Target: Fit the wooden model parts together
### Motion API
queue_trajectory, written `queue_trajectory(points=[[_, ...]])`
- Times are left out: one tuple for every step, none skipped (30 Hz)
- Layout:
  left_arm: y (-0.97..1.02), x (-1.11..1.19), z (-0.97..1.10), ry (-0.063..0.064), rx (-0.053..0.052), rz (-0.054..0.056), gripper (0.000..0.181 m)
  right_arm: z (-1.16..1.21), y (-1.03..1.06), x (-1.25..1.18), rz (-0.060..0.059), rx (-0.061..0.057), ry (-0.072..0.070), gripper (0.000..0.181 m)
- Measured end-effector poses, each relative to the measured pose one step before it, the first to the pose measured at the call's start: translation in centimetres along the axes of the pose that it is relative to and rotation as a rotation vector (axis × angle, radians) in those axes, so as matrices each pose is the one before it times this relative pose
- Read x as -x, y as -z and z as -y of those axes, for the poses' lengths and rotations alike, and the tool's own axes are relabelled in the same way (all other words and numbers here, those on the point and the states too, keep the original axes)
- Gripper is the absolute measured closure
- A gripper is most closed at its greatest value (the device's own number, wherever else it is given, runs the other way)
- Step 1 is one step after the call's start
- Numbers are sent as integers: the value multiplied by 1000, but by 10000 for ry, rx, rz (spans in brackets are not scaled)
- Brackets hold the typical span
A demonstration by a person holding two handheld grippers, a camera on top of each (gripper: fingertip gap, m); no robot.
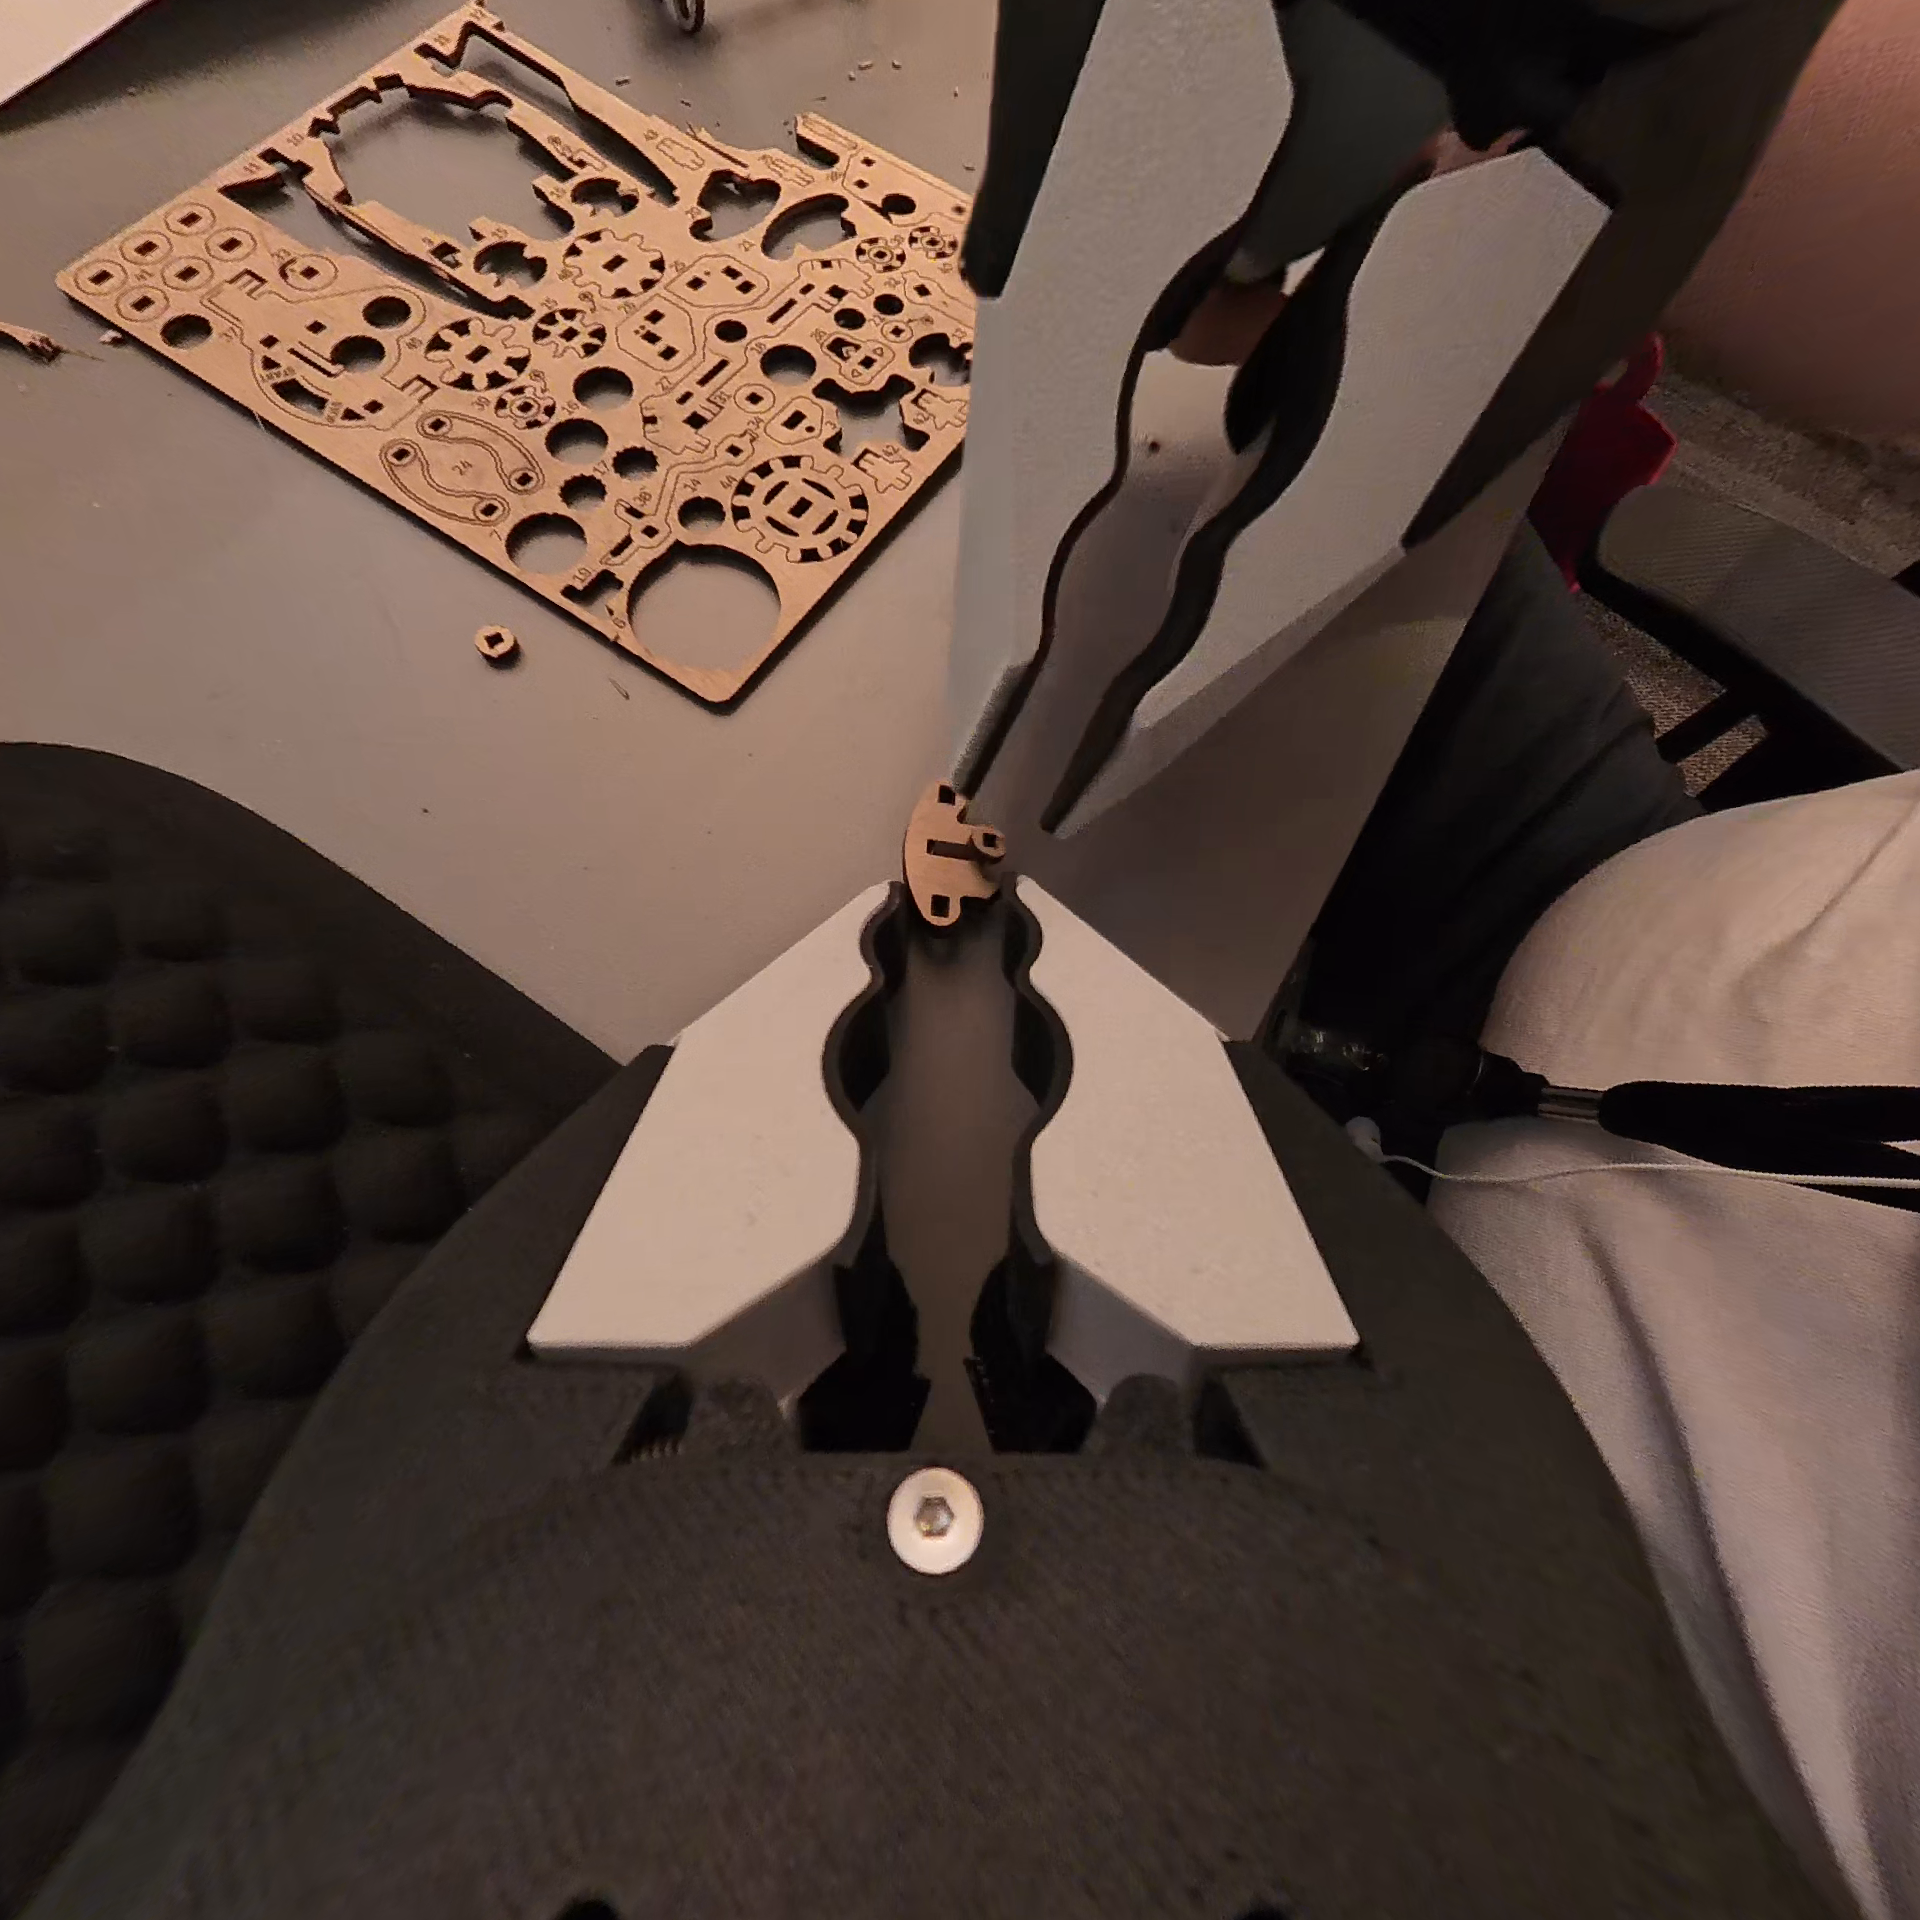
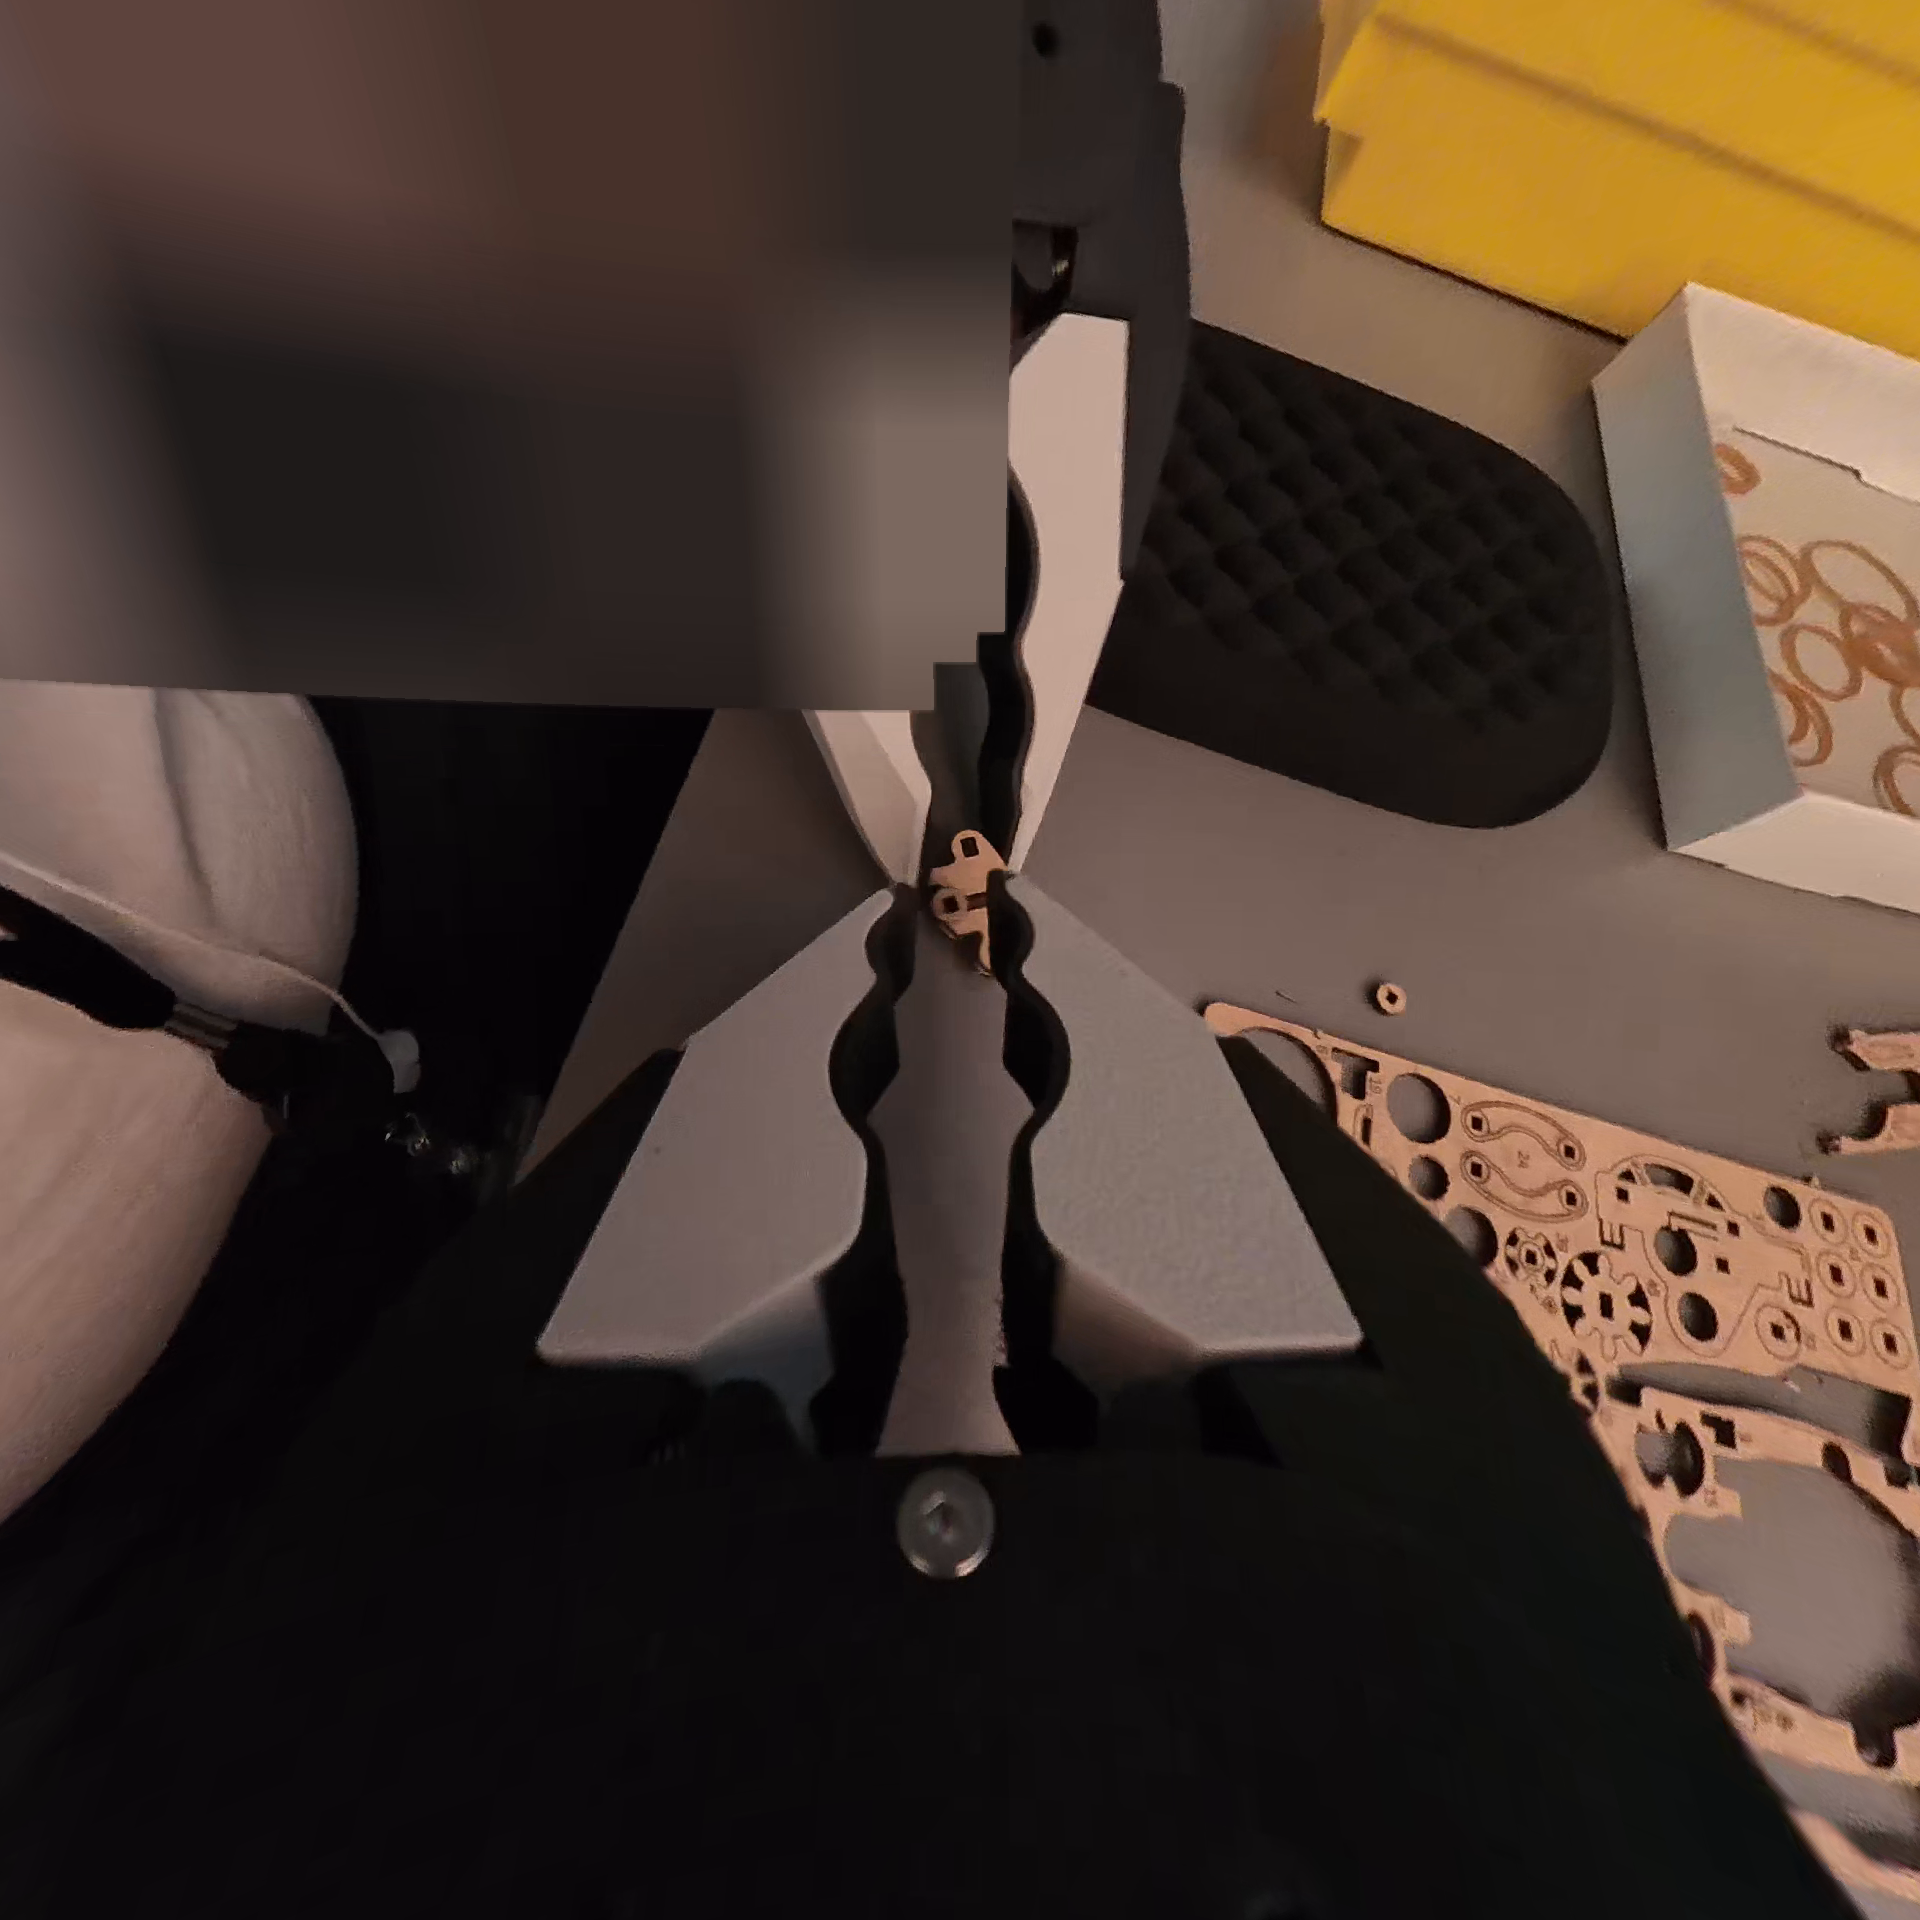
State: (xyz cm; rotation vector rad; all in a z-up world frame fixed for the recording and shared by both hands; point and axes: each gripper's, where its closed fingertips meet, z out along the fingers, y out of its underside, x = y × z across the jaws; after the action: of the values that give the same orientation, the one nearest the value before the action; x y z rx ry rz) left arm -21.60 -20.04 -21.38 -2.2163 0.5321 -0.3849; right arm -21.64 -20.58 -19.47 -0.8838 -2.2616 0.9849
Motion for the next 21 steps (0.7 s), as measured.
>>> queue_trajectory(points=[[0,2,-1,0,0,1,164,-102,-109,275,239,-37,245,169],[3,-1,0,-2,-4,2,165,-191,-164,124,123,41,215,171],[-1,0,3,-5,-5,8,165,-261,-219,-33,35,94,158,172],[0,3,-5,-7,3,14,165,-269,-217,-51,47,94,37,172],[0,6,-11,-8,12,13,165,206,3,-98,17,-172,-25,174],[-3,-21,1,-14,-1,-6,165,192,83,-176,-38,-156,-48,174],[-5,-7,2,-1,2,-9,165,5,63,-185,-57,-59,-34,175],[4,-2,-2,8,2,-14,165,-91,18,-93,-31,-16,2,174],[-3,-14,-2,7,8,-20,165,-47,-5,70,36,-48,28,174],[-6,-24,-2,-2,10,-25,165,24,-7,93,43,-64,26,174],[-5,-17,3,2,5,-24,165,-1,-5,63,13,-17,35,174],[3,-4,0,10,3,-24,165,-2,1,-7,-33,-2,59,174],[2,-9,16,9,-1,-20,165,48,16,28,-18,-35,73,175],[2,-10,2,5,-3,-11,165,27,5,47,22,-23,27,176],[-1,13,2,3,1,1,165,-13,-42,49,56,-15,-56,177],[-2,3,-16,-5,4,9,165,-65,-46,48,94,-18,-150,177],[-4,-15,3,-15,-5,7,165,38,-1,54,111,-92,-192,178],[0,-5,7,-13,-11,4,165,72,34,14,72,-132,-185,178],[3,-4,1,-1,-5,0,165,64,62,-30,34,-121,-182,177],[12,-3,9,-8,-7,-8,165,105,122,-153,-37,-163,-260,175],[4,-10,6,-20,-15,0,165,170,194,-345,-94,-217,-476,172]])
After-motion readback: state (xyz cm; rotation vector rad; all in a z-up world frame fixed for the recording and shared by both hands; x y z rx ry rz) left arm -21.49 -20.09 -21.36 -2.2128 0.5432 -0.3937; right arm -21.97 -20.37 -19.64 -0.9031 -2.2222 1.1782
